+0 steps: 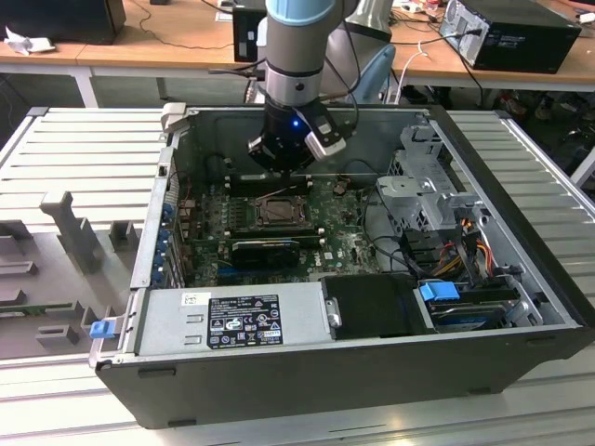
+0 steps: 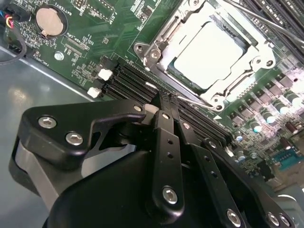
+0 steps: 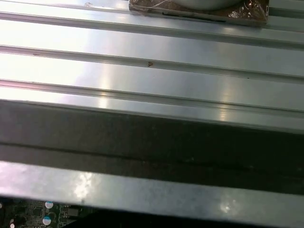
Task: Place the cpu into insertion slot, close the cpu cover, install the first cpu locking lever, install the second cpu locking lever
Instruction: 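Install the first cpu locking lever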
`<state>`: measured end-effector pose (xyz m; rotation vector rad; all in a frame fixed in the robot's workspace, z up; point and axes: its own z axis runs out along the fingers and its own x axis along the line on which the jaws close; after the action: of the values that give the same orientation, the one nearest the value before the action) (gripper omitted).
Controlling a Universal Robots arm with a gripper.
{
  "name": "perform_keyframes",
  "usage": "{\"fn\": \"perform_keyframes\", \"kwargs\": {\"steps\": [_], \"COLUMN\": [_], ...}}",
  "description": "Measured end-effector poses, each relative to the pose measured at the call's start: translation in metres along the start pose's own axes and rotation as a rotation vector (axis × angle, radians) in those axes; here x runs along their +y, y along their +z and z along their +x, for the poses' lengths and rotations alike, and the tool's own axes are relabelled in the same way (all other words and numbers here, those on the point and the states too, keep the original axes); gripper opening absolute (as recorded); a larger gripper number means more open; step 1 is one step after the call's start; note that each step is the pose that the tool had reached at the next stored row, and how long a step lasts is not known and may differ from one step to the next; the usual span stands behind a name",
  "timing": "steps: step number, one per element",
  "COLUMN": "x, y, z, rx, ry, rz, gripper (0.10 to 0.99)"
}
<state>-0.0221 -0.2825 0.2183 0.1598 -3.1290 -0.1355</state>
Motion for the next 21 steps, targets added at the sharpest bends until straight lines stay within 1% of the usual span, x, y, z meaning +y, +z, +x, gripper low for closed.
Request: {"fn": "perform_keyframes", "kwargs": {"steps": [5,8,13,21], "x": [-0.0008,-0.0011,-0.0024,-0.0035], "y": [0.0068,0.0091,0.0114,0.0132], "z": [-0.0024,-0.0034,-0.0039,-0.0042], "rx": [-0.0001,-0.0006,-0.0007,-0.0008], "ry": [0.002,0.007,0.008,0.01], "rz": [0.0,0.0,0.0,0.002], "gripper": [0.106,0.106,0.106,0.106]}}
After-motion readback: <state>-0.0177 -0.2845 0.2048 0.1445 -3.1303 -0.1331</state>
